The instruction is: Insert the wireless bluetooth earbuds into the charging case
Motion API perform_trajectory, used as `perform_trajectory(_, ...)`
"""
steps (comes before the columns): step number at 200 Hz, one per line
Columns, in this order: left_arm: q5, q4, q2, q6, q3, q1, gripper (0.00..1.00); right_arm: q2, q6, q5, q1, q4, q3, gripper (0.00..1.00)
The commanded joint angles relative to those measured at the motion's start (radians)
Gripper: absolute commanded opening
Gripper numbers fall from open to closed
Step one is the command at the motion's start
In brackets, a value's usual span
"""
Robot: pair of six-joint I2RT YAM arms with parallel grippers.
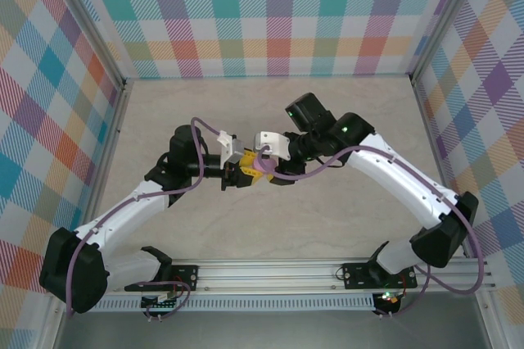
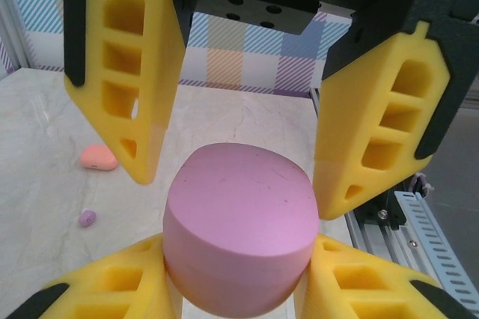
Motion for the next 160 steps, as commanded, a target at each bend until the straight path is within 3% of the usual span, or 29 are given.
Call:
perform_trajectory(1,0.002,0.052,-0.032,-0.005,-0.026,-0.008,0.28,-0.047,0.012,0.004,0.005,0.082,-0.036,0.68)
perform_trajectory(57,-0.050,0.183,-0.053,-0.118,-0.089,0.000,0.28,-0.061,0.023,-0.007,0.005,0.152,-0.082,0.72)
perform_trajectory(160,-0.107,0.182,-0.100,-0.176,-0.123,0.002,0.28,-0.017,0.017,0.004,0.005,0.198,-0.068,0.76)
